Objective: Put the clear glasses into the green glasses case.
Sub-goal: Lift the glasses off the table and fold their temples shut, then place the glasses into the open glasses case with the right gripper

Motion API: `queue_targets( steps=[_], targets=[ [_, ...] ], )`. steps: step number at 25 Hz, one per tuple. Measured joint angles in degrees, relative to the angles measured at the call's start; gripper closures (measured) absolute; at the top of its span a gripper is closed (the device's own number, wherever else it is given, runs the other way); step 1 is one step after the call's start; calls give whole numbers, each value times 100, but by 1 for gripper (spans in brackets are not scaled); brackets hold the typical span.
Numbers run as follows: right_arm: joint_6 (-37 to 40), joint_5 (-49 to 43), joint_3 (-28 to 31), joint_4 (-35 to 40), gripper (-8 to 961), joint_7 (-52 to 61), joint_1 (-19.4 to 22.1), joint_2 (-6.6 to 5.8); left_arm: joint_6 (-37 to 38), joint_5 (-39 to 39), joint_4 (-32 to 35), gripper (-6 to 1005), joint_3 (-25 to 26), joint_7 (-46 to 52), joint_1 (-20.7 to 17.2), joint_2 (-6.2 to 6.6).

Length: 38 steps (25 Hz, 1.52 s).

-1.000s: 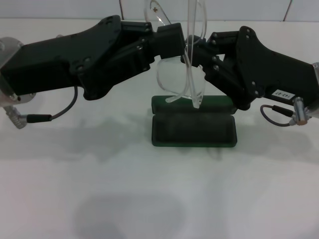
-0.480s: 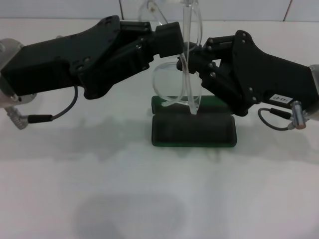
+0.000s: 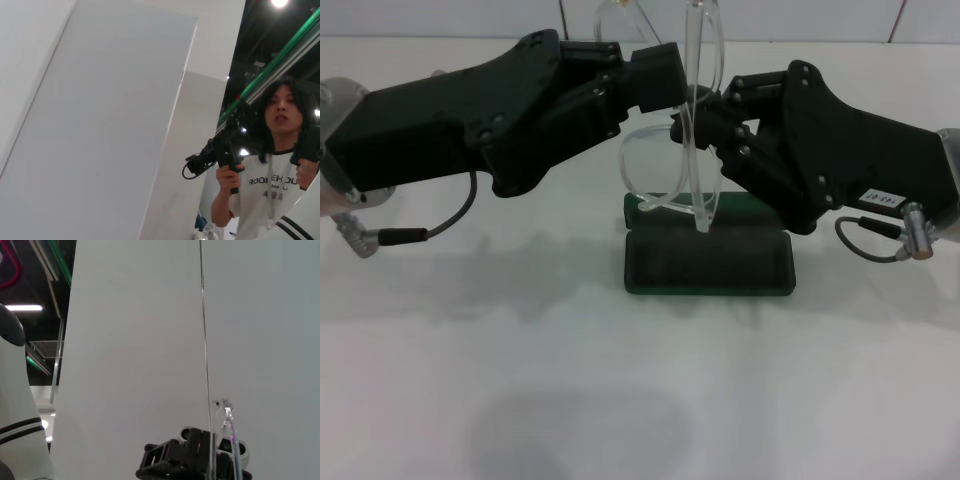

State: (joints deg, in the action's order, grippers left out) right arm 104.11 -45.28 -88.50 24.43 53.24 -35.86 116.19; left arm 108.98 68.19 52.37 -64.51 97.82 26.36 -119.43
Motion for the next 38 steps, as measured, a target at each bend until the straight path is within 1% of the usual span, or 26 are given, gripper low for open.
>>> queue_targets(
  steps=[9,16,19,21,23,24,25,27,28,29,30,31,32,33,35,37,38],
  targets=[
    [-27,66,38,-9,886,-21,61,0,-11,11,2,952,1,0,-6,-1],
    [-93,206,47,-53,886,-30,78,0,21,54,9,952,0,68,0,103],
    [-135,234,61,-39,886,-35,120,-9,35,49,27,952,0,78,-46,185],
    [-224,236,110,46,886,-13,158,-40,43,26,54,952,51,99,-143,314],
    [-264,211,127,213,886,85,185,-90,48,28,65,952,207,121,-253,450],
    [-392,115,127,560,886,325,263,-164,50,43,60,952,298,129,-321,515],
    [-476,51,128,738,886,447,310,-200,51,59,36,952,451,132,-417,624],
    [-889,-334,137,1601,886,1016,550,-349,52,68,-6,952,696,130,-583,781],
    [-889,-334,137,1601,886,1016,550,-349,52,79,-30,951,875,130,-677,874],
    [-1355,-930,201,2709,886,1694,828,-499,53,131,-46,951,1026,130,-753,950],
    [-1572,-1338,283,3266,886,2130,941,-548,53,211,-55,951,1174,131,-820,1014],
    [-1867,-2035,464,4132,886,2822,1104,-607,54,317,-60,951,1302,135,-867,1049],
    [-1927,-2376,572,4495,886,3196,1144,-597,54,440,-60,951,1441,138,-906,1075],
    [-1984,-2988,775,5082,886,3739,1197,-563,53,588,-56,951,1626,141,-959,1087],
    [-1905,-4160,1117,5942,886,4695,1181,-399,53,816,-39,951,1882,136,-1019,1075],
    [-1673,-5235,1383,6707,886,5496,1051,-207,53,1025,-32,951,2076,103,-1043,1050],
    [-1526,-5733,1434,6993,886,5808,969,-138,53,1086,-32,951,2133,83,-1045,1044]
  ],
)
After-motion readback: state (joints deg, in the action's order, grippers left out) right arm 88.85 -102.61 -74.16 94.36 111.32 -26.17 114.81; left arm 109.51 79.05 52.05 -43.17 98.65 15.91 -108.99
